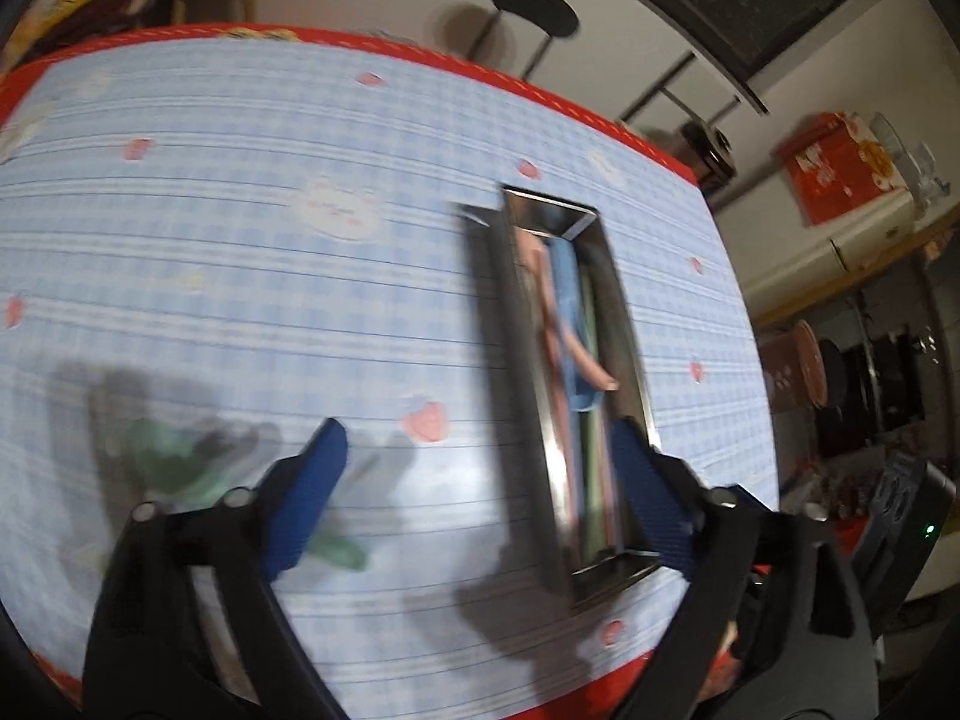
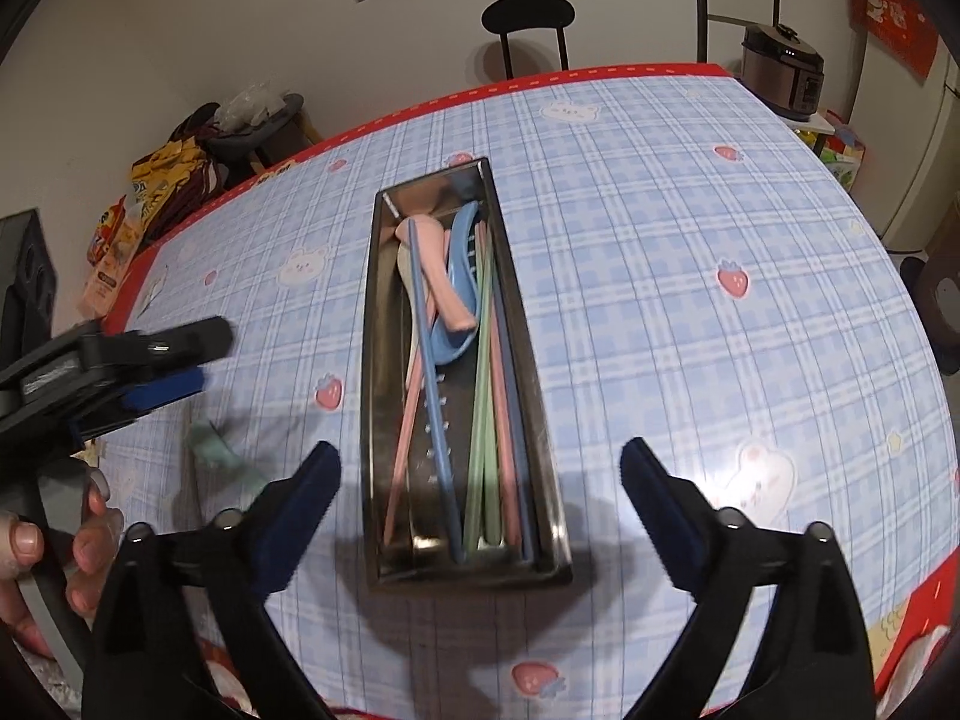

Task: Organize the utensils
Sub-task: 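Move right tool to mint-green spoon while left tool approaches beige chopstick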

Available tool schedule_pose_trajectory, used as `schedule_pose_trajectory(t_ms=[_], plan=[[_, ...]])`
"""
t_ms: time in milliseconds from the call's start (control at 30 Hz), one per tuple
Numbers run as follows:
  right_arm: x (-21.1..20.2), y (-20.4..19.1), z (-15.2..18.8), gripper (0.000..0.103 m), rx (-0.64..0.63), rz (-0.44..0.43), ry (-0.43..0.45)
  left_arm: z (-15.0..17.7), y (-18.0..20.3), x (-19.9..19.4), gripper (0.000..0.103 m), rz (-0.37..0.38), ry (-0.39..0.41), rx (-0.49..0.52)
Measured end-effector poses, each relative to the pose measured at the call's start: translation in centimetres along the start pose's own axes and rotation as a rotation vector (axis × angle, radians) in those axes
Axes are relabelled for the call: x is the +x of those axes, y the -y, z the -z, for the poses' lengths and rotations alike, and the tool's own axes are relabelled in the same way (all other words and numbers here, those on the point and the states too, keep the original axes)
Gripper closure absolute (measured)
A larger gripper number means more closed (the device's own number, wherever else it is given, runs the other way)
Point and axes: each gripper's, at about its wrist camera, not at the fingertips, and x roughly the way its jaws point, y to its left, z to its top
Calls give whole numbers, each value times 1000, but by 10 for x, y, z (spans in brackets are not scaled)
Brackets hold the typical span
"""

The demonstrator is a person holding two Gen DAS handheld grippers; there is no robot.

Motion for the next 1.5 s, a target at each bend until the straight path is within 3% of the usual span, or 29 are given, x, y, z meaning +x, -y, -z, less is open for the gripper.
schedule_pose_trajectory(t_ms=[267,833,1300,1367,1500], plan=[[-3,-21,25,6,-36,16,-33,34,-44,-20,8,-150,-43,-27],[10,-81,60,6,-216,11,-101,98,-125,-44,8,-234,-70,-186],[24,-111,62,6,-315,-14,-98,110,-148,-43,8,-248,-43,-156],[28,-119,58,8,-361,-31,-89,106,-148,-42,8,-251,-36,-152],[47,-141,51,29,-469,-28,-101,98,-154,-45,9,-257,-10,-153]])
